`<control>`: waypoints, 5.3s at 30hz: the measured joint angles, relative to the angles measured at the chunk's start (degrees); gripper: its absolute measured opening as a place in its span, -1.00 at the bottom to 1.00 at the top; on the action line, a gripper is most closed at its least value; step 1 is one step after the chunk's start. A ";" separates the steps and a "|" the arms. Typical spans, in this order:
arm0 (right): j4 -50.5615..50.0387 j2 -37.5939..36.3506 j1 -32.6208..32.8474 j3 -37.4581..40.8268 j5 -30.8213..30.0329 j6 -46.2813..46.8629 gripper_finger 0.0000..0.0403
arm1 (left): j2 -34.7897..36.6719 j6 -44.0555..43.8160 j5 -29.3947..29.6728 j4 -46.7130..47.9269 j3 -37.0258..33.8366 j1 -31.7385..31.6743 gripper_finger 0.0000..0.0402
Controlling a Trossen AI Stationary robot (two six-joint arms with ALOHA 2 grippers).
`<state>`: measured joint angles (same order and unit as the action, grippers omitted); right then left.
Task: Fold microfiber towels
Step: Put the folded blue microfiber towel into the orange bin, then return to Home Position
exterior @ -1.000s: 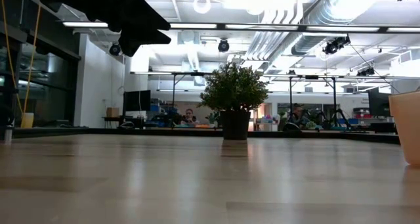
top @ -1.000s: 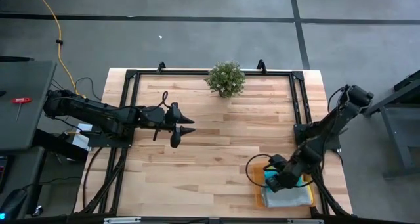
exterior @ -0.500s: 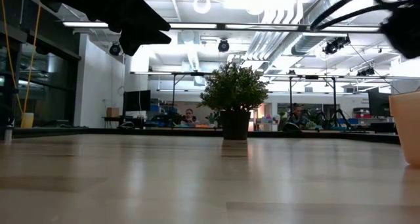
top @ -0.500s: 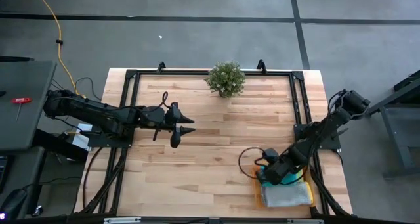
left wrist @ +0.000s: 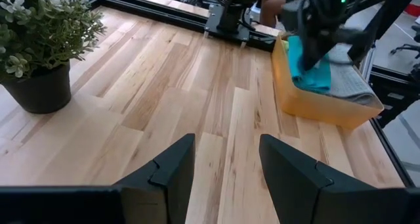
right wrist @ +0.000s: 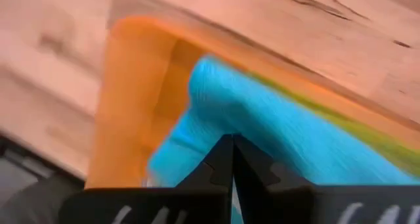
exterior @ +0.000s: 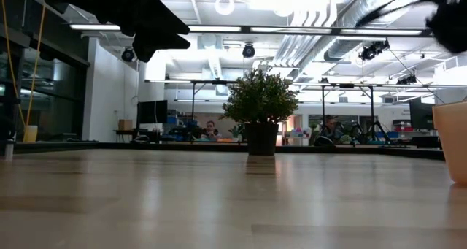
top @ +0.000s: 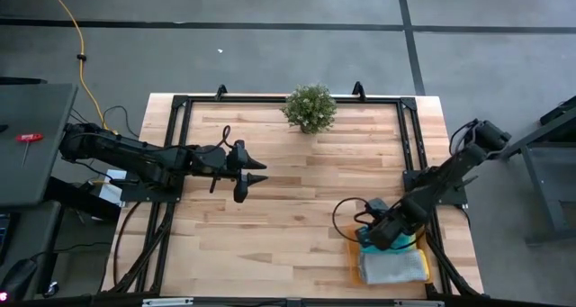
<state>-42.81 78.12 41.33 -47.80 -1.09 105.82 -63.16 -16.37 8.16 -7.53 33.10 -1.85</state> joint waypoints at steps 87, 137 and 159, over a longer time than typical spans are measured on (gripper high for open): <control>34.64 -15.64 -43.57 -4.12 7.35 -70.72 -1.00 | 54.67 -6.01 -4.86 -1.90 -32.51 -0.81 -1.00; 44.98 -77.48 -37.81 47.24 -6.27 -79.09 -1.00 | 59.80 -7.05 -5.38 4.72 -32.43 -0.79 -1.00; 44.63 -77.10 -37.41 47.26 -4.38 -77.29 -1.00 | 59.89 -7.05 -5.38 4.94 -32.41 -0.76 -1.00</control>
<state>1.83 1.02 3.92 -0.54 -5.48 28.53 -3.26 -23.42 2.79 -2.59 0.69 -2.61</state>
